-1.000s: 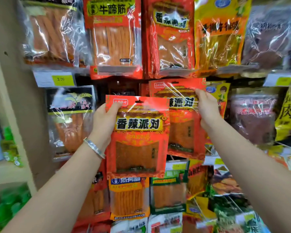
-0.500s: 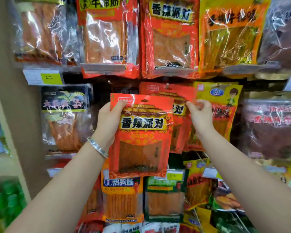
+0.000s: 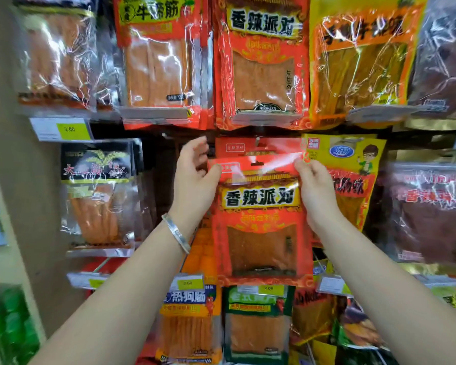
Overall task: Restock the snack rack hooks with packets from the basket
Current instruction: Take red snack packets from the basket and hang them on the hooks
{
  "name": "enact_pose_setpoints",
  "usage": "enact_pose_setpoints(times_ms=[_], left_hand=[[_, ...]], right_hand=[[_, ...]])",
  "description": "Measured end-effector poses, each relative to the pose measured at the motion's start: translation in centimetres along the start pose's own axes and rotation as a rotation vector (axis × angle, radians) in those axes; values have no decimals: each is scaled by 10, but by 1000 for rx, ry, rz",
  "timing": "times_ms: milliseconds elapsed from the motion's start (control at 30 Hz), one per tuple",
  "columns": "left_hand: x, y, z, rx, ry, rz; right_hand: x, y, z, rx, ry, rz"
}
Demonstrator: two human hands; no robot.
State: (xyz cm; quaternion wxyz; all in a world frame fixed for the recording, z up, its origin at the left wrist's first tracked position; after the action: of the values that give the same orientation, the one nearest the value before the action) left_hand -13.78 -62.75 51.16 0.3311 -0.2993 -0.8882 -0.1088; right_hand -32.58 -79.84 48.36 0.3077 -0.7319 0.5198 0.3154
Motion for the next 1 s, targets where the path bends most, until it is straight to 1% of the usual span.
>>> enact_pose_setpoints(times_ms=[67, 100, 167, 267, 433, 533, 733, 800, 867, 933, 1000], left_hand=[[21, -1, -2, -20, -169, -138], [28, -5, -3, -57, -216, -174], [37, -18, -4, -147, -244, -179], [44, -32, -4, -216, -245, -161], [44, -29, -3, -176, -211, -21], [41, -31, -6, -212, -208, -75], [25, -28, -4, -210, -198, -59], [13, -30, 1, -229, -198, -83], [-5, -33, 8, -255, -208, -171], [-31, -36, 18, -302, -156, -260], [-58, -38, 32, -374, -85, -330]], right_hand=[[-14, 5, -4, 3, 75, 48], [-20, 6, -6, -10, 102, 66], [-29, 4, -10, -29, 124, 83], [-35, 2, -19, -17, 108, 75], [-45, -2, -30, 26, 83, 76], [-43, -5, -36, 45, 50, 91], [-19, -7, -42, 32, -2, 171], [-11, -5, -38, 49, 29, 212], [-2, -2, -30, 62, 45, 262], [4, 0, -16, 75, 94, 304], [7, 4, 5, 105, 207, 430]])
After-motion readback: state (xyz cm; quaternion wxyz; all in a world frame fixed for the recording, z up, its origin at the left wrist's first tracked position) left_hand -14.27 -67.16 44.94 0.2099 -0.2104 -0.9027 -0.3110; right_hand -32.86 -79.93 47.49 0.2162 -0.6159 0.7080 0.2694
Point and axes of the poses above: each hand's wrist, its own z-axis away from the middle knuckle, its own y-axis out of the back of the hand, x = y × z, the point moved 9 cm from there along -z, towards the middle knuckle, and after that the axes turned 1 degree about z, right-handed, at the moved point
